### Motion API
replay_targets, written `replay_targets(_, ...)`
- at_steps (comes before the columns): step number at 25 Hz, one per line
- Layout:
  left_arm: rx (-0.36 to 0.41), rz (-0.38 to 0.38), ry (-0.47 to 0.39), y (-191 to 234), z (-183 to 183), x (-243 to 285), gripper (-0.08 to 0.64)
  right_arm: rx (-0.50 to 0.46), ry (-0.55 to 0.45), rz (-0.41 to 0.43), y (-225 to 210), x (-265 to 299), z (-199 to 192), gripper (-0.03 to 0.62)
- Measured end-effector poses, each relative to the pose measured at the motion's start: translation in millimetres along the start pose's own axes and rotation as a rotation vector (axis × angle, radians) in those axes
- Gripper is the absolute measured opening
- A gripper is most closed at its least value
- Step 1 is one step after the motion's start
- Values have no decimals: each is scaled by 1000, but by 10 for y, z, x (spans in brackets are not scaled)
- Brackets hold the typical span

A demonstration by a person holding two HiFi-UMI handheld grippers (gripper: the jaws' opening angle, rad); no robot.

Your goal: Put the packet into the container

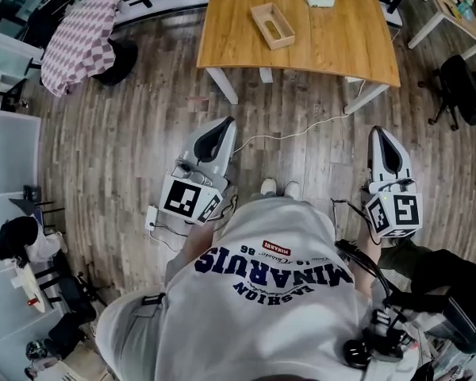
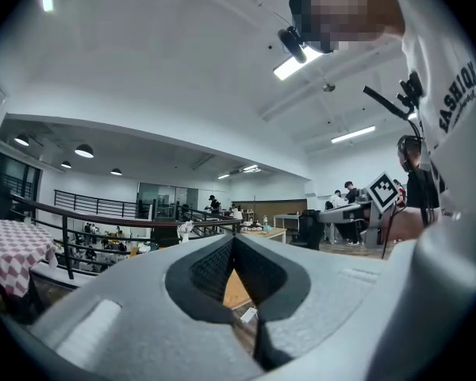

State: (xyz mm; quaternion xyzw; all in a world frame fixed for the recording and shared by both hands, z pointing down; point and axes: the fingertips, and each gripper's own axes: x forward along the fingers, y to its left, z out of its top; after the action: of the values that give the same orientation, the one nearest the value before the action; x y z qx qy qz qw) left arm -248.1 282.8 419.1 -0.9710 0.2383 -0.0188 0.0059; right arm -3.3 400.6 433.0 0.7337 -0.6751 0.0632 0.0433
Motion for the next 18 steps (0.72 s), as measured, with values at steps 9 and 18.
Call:
replay_targets(9, 27, -52, -63, 103, 120, -258, 2, -19, -30, -29, 463, -88, 35, 5)
replay_targets(18, 29, -92, -92, 145, 157, -109, 2, -4, -25, -13, 628, 32, 106, 6)
